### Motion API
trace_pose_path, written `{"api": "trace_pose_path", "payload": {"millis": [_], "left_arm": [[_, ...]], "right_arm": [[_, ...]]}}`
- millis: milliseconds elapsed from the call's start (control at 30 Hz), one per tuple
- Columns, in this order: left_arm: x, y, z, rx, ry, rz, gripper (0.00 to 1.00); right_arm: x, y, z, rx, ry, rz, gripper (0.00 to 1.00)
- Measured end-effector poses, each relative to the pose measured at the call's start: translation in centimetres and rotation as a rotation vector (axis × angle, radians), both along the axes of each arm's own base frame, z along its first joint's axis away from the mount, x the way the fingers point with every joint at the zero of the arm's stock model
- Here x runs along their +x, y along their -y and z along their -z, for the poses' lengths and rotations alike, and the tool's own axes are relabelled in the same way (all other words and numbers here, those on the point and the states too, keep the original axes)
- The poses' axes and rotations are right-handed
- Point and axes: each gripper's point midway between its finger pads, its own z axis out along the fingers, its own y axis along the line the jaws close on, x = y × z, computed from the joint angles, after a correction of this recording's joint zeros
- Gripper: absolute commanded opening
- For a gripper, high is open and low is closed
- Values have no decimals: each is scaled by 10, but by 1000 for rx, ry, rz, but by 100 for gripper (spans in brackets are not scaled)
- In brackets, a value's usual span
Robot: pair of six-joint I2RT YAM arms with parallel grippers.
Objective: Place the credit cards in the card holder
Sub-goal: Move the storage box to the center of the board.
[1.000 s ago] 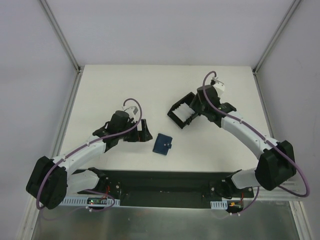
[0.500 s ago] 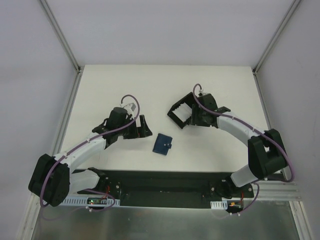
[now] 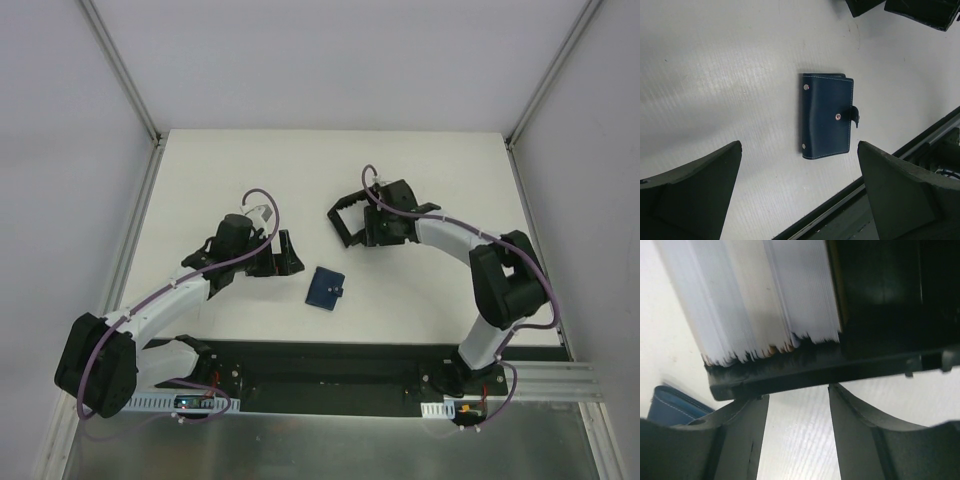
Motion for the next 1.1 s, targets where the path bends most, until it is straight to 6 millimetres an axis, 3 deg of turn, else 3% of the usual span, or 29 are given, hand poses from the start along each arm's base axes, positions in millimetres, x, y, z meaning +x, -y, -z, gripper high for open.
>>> {"api": "trace_pose_path", "payload": {"millis": [167,300,400,500,533,633,733,867,1000,1100], "left_arm": [[0,0,0,3,3,3,99],[0,0,0,6,7,7,99],[0,-1,1,11,12,12,99],[0,-1,2,15,13,16,99],[0,-1,2,18,11,17,99],[0,-1,6,25,3,21,99],[0,-1,6,25,3,21,99],[0,-1,6,25,3,21,99],[0,-1,6,26,3,21,99],[0,-1,6,28,6,24,99]], "right_arm": [[6,-21,-10,29,36,-81,55],[0,-29,-20,44,48,-121,59],[-5,-27,-45,59,94,-126,59],[-2,-20,-83,90,174,-117,60],[5,-18,-101,99,207,-111,60],[28,-13,-127,106,256,-91,60],[56,-12,-141,108,286,-78,59],[75,-11,-114,71,230,-83,60],[68,-10,-73,26,119,-109,60],[63,-8,-58,9,81,-122,60]]}}
